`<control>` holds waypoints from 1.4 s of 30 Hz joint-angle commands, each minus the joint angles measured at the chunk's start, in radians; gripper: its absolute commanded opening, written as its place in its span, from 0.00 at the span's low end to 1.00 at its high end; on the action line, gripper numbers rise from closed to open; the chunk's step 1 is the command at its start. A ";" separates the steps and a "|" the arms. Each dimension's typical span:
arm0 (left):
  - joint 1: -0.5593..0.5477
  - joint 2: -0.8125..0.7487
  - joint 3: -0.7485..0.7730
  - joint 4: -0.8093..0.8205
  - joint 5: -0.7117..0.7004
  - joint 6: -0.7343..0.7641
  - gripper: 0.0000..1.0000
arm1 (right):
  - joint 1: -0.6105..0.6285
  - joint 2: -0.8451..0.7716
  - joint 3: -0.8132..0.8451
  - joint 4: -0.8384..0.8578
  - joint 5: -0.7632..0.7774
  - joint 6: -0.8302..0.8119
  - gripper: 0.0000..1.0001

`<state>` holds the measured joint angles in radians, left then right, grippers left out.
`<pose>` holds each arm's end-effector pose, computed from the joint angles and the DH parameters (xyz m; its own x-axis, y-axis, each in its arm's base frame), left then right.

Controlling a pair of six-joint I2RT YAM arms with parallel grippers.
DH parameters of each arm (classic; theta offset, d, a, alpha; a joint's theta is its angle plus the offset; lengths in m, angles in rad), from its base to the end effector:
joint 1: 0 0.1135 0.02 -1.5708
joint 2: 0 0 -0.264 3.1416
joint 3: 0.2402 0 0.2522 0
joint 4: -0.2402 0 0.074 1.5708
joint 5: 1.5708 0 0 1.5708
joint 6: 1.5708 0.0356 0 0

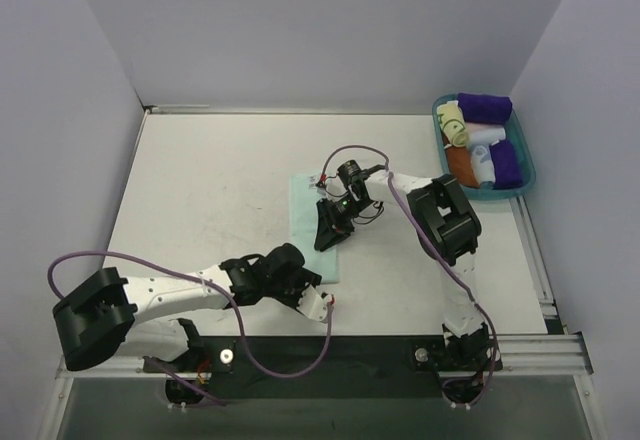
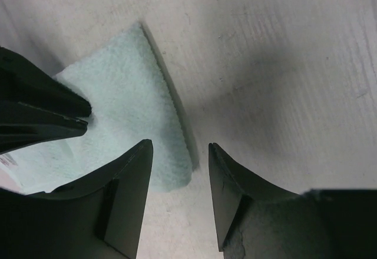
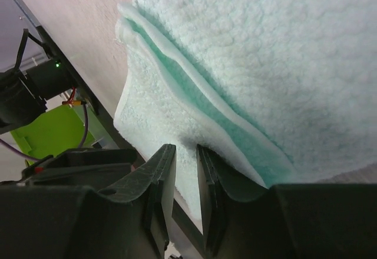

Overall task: Roll the towels
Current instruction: Roll the towel

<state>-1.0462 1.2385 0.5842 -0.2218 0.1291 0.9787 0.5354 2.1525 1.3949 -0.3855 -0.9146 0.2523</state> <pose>0.1136 -0.2055 0.1776 0.5317 0.7240 -0.4393 0.8213 -0.3144 0.4760 0.3502 0.2405 0.1222 -0.9061 -0.3604 -0.2217 -0.3797 0.4617 0.8017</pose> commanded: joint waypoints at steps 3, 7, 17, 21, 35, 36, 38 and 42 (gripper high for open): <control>-0.020 0.105 0.005 0.124 -0.089 0.038 0.52 | -0.006 0.030 -0.007 0.004 0.040 -0.004 0.22; -0.020 0.167 0.000 0.189 -0.121 0.051 0.51 | -0.006 0.029 -0.019 0.004 0.045 -0.018 0.22; -0.035 0.191 0.138 -0.124 0.041 -0.092 0.22 | 0.008 -0.002 -0.071 0.004 0.062 -0.036 0.21; -0.031 0.196 0.225 -0.301 0.216 -0.136 0.11 | 0.029 -0.060 -0.102 -0.004 0.062 -0.047 0.21; 0.193 0.246 0.407 -0.525 0.559 -0.227 0.00 | 0.021 -0.132 0.019 -0.070 0.099 -0.102 0.23; 0.201 0.256 0.411 -0.525 0.566 -0.235 0.00 | 0.026 -0.112 0.026 -0.070 0.102 -0.099 0.23; 0.235 0.265 0.428 -0.534 0.599 -0.250 0.00 | 0.038 -0.094 0.029 -0.067 0.111 -0.100 0.23; 0.296 0.285 0.471 -0.541 0.618 -0.255 0.00 | 0.057 -0.050 0.023 -0.066 0.132 -0.108 0.23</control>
<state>-0.7895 1.5143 0.9871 -0.7315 0.6598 0.7368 0.5705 2.0544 1.4101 -0.4080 -0.8104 0.1642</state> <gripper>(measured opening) 0.129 0.228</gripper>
